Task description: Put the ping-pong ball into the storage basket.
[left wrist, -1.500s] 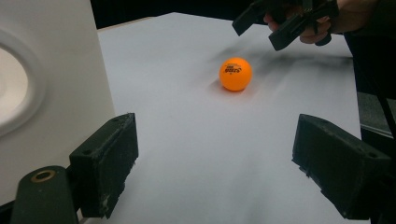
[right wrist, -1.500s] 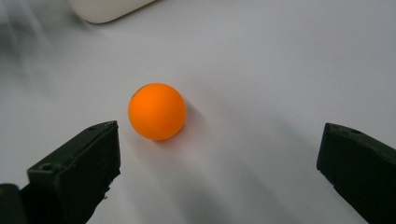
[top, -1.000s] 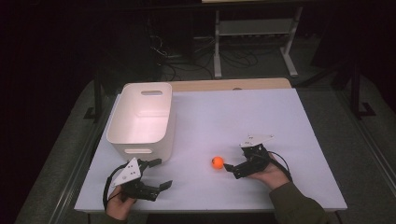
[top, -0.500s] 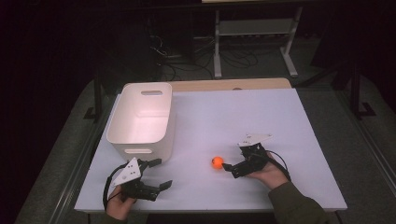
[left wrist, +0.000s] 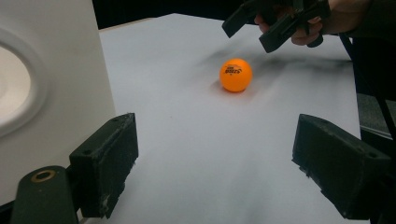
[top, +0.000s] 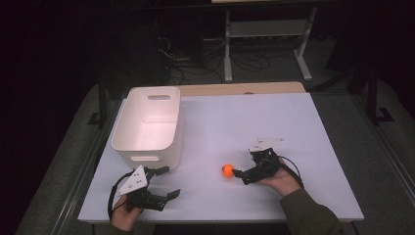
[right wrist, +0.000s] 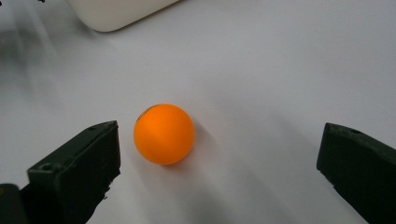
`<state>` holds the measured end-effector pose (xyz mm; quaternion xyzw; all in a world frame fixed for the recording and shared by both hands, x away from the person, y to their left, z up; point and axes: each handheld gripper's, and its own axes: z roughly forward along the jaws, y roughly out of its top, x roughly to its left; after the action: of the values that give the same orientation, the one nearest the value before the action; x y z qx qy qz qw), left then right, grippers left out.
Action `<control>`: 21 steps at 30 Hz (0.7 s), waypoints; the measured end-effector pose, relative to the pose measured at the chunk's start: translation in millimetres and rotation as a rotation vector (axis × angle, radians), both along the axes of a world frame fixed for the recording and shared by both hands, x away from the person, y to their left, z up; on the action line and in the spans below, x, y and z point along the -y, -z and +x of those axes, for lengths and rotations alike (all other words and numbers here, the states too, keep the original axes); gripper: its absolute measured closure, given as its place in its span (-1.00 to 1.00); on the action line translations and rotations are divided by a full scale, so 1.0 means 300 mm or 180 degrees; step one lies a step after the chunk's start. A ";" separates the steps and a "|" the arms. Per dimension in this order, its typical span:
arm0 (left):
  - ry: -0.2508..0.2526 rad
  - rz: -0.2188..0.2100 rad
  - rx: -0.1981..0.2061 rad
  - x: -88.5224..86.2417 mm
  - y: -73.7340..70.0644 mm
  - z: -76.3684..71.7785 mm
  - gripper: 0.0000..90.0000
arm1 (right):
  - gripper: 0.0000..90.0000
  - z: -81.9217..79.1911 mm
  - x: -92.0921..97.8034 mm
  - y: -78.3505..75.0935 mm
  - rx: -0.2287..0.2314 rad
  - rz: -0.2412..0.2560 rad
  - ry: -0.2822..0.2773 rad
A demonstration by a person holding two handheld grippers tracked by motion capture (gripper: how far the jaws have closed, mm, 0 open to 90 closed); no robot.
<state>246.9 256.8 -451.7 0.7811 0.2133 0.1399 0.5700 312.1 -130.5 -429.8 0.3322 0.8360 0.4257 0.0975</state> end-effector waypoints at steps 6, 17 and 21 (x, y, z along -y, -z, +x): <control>0.0000 -0.0001 0.0000 0.000 0.000 0.000 -0.69 | -1.00 0.010 -0.007 -0.001 0.0004 0.0009 -0.0015; 0.0003 0.0004 0.0004 0.000 0.000 0.000 -0.69 | -1.00 0.021 -0.028 -0.012 0.0007 0.0022 -0.0067; 0.0003 0.0006 0.0005 0.000 0.000 0.000 -0.69 | -1.00 0.023 -0.045 -0.016 -0.0006 0.0020 -0.0125</control>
<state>246.9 256.9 -451.7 0.7816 0.2123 0.1404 0.5695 318.9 -117.1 -425.0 0.3164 0.8411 0.4299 0.0872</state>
